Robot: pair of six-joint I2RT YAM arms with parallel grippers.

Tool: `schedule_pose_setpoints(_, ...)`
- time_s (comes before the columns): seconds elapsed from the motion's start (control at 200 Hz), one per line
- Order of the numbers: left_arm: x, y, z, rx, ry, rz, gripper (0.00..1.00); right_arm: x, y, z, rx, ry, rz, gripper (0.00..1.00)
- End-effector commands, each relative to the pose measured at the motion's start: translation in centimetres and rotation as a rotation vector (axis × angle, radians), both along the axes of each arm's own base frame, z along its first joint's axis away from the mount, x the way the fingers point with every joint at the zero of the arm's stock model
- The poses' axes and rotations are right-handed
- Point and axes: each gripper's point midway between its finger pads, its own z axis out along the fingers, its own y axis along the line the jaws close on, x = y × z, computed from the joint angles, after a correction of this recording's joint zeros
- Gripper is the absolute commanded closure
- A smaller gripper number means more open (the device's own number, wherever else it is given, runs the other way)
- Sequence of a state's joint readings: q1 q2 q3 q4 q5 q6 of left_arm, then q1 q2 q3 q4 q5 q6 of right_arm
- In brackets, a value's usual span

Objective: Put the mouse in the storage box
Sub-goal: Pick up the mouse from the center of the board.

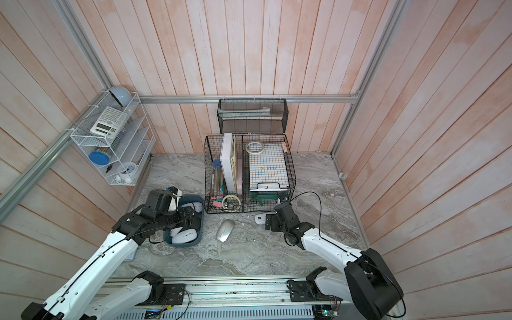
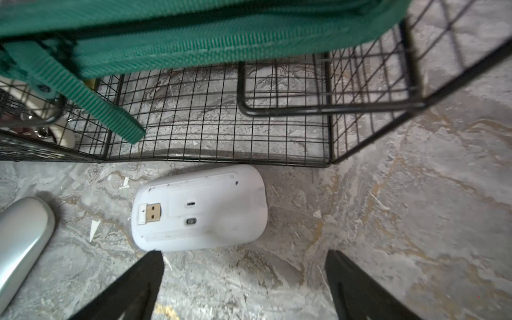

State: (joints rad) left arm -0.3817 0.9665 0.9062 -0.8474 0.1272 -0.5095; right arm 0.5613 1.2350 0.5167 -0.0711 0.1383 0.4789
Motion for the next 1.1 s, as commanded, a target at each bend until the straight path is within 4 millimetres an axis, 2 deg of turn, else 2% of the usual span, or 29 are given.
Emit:
schedule_pose_setpoints(0.0, -0.1, -0.2, 0.0, -0.017, -0.012, -0.006, 0.30, 1.3, 1.9, 0.3, 0.064, 0.011, 0.041, 0.02)
schedule_pose_setpoints(0.26, 0.0, -0.2, -0.3, -0.010, 0.000, -0.006, 0.29, 2.7, 2.7, -1.7, -0.020, 0.120, 0.074, 0.04)
schedule_pose_setpoints(0.46, 0.0, -0.2, -0.4, -0.008, 0.000, -0.007, 0.29, 2.9, 4.2, -2.8, 0.034, 0.141, 0.112, 0.08)
schedule_pose_setpoints(0.575, 0.0, -0.1, -0.5, -0.004, 0.005, -0.005, 0.30, 2.8, 5.2, -3.2, 0.069, 0.144, 0.156, 0.13)
schedule_pose_setpoints(0.67, 0.1, -0.2, -0.7, -0.002, 0.009, -0.006, 0.29, 2.5, 5.6, -3.1, 0.091, 0.125, 0.189, 0.21)
schedule_pose_setpoints(0.78, 0.1, -0.1, -0.7, 0.000, 0.012, -0.004, 0.30, 1.4, 5.6, -2.8, 0.128, 0.117, 0.209, 0.26)
schedule_pose_setpoints(0.91, 0.1, -0.2, -0.8, 0.001, 0.015, -0.005, 0.29, -1.3, 6.0, -2.4, 0.204, 0.137, 0.259, 0.41)
schedule_pose_setpoints(0.99, 0.1, -0.3, -1.0, 0.001, 0.024, -0.009, 0.29, -2.8, 5.9, -2.0, 0.208, 0.130, 0.279, 0.41)
schedule_pose_setpoints(1.095, 0.2, -0.3, -1.2, 0.005, 0.033, -0.007, 0.29, -4.5, 5.2, -2.2, 0.159, 0.126, 0.293, 0.36)
